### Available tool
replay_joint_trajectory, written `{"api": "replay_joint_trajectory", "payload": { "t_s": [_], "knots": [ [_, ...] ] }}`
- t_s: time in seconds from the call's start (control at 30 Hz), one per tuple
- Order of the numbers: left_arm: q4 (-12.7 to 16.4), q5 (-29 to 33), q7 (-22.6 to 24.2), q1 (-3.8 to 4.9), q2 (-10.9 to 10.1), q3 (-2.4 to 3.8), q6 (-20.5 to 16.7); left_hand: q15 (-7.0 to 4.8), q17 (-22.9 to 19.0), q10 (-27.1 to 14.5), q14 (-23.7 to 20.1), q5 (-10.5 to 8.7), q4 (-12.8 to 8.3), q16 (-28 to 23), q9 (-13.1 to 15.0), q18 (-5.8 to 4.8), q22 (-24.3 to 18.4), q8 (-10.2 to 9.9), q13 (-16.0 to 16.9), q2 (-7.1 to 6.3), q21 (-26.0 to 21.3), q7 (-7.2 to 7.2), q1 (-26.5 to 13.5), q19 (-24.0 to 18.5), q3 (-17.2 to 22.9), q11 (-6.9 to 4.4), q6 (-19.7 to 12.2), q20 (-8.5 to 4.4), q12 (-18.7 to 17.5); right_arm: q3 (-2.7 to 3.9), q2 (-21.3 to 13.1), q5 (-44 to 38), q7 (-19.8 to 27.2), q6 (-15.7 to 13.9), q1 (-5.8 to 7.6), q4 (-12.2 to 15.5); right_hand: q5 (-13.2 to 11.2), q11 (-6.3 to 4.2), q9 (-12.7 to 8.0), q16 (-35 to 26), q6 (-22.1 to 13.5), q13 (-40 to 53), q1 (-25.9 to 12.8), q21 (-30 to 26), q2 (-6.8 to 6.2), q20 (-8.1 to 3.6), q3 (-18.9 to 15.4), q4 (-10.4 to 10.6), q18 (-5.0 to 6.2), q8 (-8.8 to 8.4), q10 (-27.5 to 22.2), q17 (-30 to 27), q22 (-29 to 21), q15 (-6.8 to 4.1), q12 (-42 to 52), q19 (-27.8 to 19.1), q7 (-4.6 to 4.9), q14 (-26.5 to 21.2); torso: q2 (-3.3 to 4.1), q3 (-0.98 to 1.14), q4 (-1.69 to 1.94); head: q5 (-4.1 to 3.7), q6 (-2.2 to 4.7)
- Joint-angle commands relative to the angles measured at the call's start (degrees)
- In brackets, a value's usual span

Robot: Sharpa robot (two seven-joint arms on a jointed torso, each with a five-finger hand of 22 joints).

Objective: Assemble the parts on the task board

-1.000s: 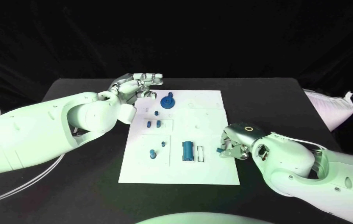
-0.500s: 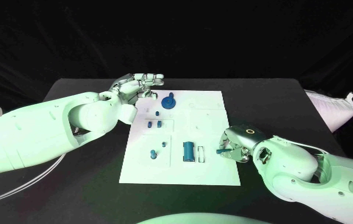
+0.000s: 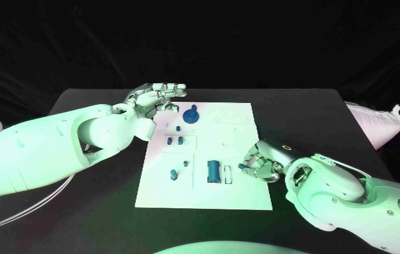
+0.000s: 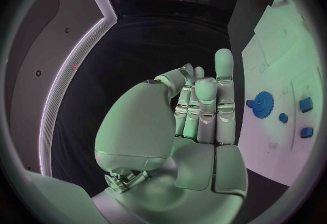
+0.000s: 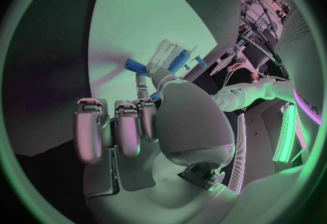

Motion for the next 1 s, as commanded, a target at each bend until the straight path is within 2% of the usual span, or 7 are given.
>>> {"api": "replay_joint_trajectory", "payload": {
  "t_s": [0.03,0.27,0.47,1.0],
  "knots": [
    [0.25,-0.25,0.31,0.03,0.06,0.03,0.86,-0.03,-0.08,-0.29,-0.56,-0.11,-0.14,-0.03,-0.07,0.62,-0.06,0.21,-0.08,0.23,-0.38,-0.01,-0.44,-0.19,-0.18,-0.09,-0.53,-0.02,0.17,0.01,0.36,5.94,-0.42,-3.55,0.00,0.27,0.16,-0.69,1.46,0.34,0.97,12.94,-1.10,0.32,-0.20,-0.21,0.89,0.56,-0.69,0.40,5.17,15.07,9.69,-0.19,0.37,3.51,-0.54,5.96,0.00,-0.01,-0.05,-0.03,-0.03],
    [0.40,-0.25,0.30,0.04,0.07,0.03,0.84,-0.03,-0.08,-0.29,-0.56,-0.11,-0.14,-0.03,-0.07,0.62,-0.06,0.21,-0.08,0.23,-0.38,-0.01,-0.44,-0.19,-0.18,-0.09,-0.53,-0.02,0.17,-0.02,1.65,9.91,-0.64,-1.89,-0.01,-0.33,3.69,-0.82,1.78,0.35,1.66,13.23,-4.42,0.53,-1.55,-0.31,0.88,2.18,-0.76,0.56,5.41,15.09,9.97,-0.28,1.03,3.65,-0.74,5.97,-0.01,-0.02,-0.01,-0.03,-0.08],
    [0.45,-0.25,0.25,0.04,0.08,0.03,0.90,-0.03,-0.08,-0.29,-0.56,-0.11,-0.14,-0.03,-0.07,0.62,-0.06,0.21,-0.08,0.23,-0.38,-0.01,-0.44,-0.19,-0.18,-0.09,-0.53,-0.02,0.17,-0.14,3.28,11.06,-1.09,-0.62,-0.08,-1.63,6.41,-1.09,2.09,0.35,2.42,13.60,-6.31,0.73,-2.17,-0.49,-0.08,3.17,-0.83,0.87,5.67,15.09,10.24,-0.51,1.91,3.78,-1.06,5.97,0.02,0.03,-0.05,-0.01,-0.14],
    [0.47,-0.25,0.05,0.04,0.17,0.03,1.08,-0.01,-0.20,-0.42,-0.62,-0.12,-0.21,-0.04,-0.09,0.62,-0.08,0.26,-0.10,0.28,-0.41,0.03,-0.44,-0.21,-0.21,-0.05,-0.63,-0.01,0.27,-0.27,5.49,11.82,-1.49,-0.45,-0.18,-3.48,7.18,-1.60,2.82,0.35,3.95,13.80,-8.25,1.17,-2.18,-0.83,-1.41,4.40,-0.97,1.71,5.83,15.09,10.80,-0.91,2.39,4.05,-1.70,5.97,0.03,0.07,-0.03,0.10,-0.24]
  ]
}}
